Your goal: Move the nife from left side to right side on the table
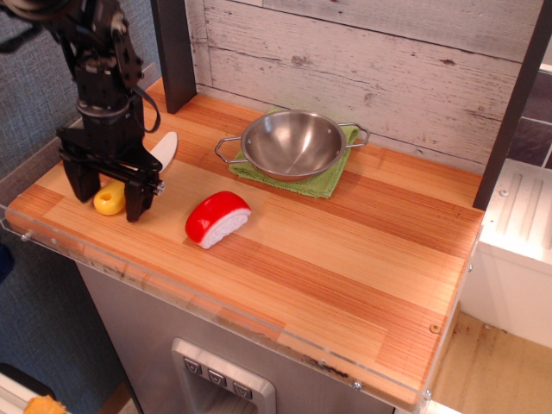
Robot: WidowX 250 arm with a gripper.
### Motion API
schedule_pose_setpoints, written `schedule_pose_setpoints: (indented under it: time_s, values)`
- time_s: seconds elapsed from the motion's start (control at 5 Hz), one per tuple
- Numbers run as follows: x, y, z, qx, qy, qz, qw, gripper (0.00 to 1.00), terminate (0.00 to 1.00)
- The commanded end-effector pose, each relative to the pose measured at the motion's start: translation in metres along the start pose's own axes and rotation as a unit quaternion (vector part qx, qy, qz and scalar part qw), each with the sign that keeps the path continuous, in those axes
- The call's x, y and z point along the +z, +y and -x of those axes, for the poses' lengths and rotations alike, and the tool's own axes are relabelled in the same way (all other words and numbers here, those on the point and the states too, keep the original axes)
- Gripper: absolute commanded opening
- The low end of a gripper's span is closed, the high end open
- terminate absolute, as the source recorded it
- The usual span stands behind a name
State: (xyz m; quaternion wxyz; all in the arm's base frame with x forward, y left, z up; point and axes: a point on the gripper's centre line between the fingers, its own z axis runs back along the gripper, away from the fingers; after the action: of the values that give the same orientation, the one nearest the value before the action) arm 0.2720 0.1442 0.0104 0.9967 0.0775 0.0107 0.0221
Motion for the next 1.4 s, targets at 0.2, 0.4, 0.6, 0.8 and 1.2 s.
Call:
schedule_pose_setpoints:
  time_s: [0.2,0.4,0.6,0.8,1.2]
  values:
    - [0.033,0.02,0.008,0.012,-0.043,0.006,0.999,0.0,0.0]
    - [0.068,0.026,0.025,0.038,-0.086,-0.012,0.9955,0.0,0.0]
    - [0.115,0.026,0.052,0.048,-0.135,-0.031,0.9892,0.0,0.0]
    - [0.14,-0.014,0.022,0.008,-0.167,0.023,0.9857,0.0,0.0]
    - [0.125,-0.123,-0.03,-0.09,-0.117,0.09,0.9849,0.0,0.0]
